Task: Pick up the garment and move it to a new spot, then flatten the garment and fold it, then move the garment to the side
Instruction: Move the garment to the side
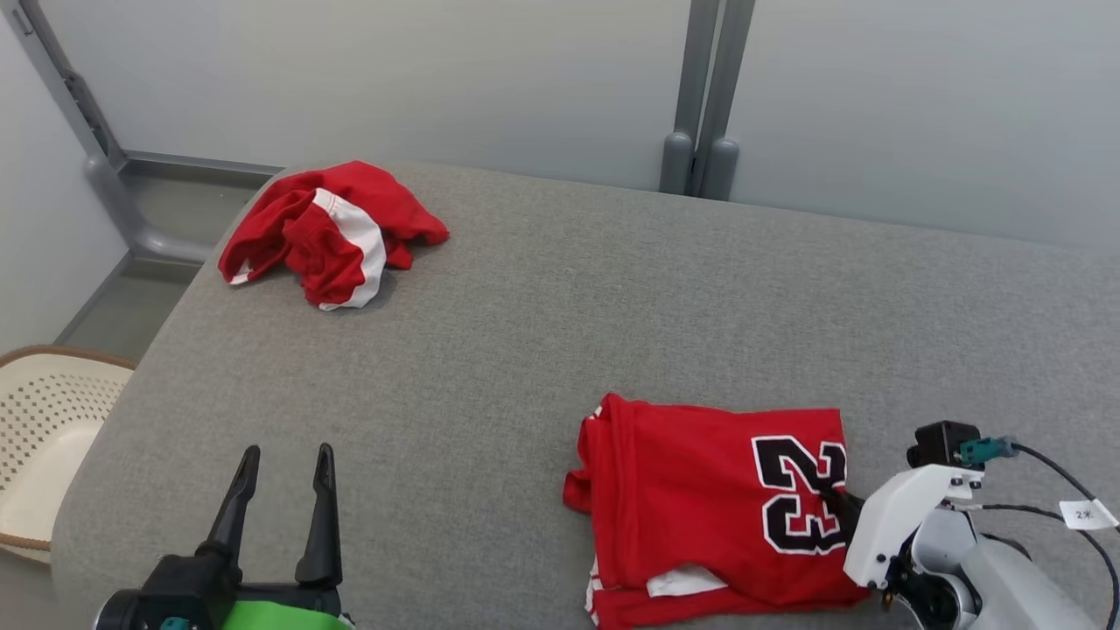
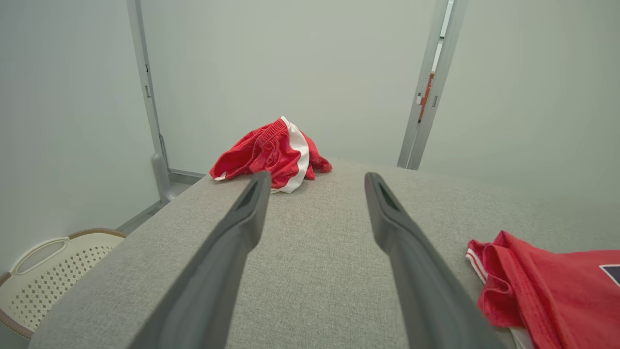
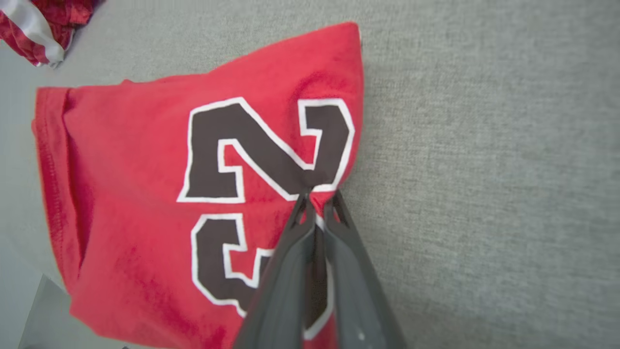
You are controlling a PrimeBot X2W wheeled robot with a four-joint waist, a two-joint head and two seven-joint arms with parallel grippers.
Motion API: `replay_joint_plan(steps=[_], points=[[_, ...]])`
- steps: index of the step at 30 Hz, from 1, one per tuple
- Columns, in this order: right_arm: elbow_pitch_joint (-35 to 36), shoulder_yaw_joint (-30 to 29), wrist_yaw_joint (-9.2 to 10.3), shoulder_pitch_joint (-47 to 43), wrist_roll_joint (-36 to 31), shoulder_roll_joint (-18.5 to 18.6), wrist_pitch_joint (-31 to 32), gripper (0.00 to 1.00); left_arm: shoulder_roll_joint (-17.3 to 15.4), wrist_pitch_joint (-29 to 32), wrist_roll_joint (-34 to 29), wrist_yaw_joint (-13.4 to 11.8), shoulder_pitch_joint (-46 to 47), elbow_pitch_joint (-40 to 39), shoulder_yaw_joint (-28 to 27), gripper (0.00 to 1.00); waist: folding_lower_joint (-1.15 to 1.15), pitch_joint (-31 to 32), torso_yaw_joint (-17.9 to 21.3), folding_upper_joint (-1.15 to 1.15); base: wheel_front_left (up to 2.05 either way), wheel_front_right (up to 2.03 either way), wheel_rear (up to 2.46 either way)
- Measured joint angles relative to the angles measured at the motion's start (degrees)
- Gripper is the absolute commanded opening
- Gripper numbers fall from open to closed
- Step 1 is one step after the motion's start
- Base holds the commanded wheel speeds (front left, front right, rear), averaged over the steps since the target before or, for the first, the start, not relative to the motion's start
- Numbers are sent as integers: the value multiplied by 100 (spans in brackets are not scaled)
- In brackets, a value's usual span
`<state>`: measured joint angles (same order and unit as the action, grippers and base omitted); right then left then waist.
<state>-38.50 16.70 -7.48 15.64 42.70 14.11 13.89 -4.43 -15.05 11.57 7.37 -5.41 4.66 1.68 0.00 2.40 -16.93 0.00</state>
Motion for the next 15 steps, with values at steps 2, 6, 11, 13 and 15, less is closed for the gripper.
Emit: replay_joint_plan(steps=[2, 6, 11, 13, 15], points=[[90, 46, 0, 81, -1, 66, -62, 0, 0, -1, -31, 1, 35, -23, 68, 100, 0, 1, 88, 0, 0, 0, 0], [397, 248, 0, 302, -59, 285, -211, 0, 5, -1, -22, 2, 167, -14, 254, 100, 0, -7, 431, 0, 0, 0, 0], [639, 439, 0, 624, -71, 552, -238, 0, 5, -1, 25, 2, 342, 7, 530, 100, 0, -34, 895, 0, 0, 0, 0], [699, 491, 0, 764, -75, 662, -241, 0, 7, -1, 45, 2, 441, 12, 659, 100, 0, -57, 1126, 0, 0, 0, 0], [745, 519, 0, 879, -71, 723, -280, 0, 3, -1, 81, 2, 543, 14, 737, 100, 0, -82, 1340, 0, 0, 0, 0]])
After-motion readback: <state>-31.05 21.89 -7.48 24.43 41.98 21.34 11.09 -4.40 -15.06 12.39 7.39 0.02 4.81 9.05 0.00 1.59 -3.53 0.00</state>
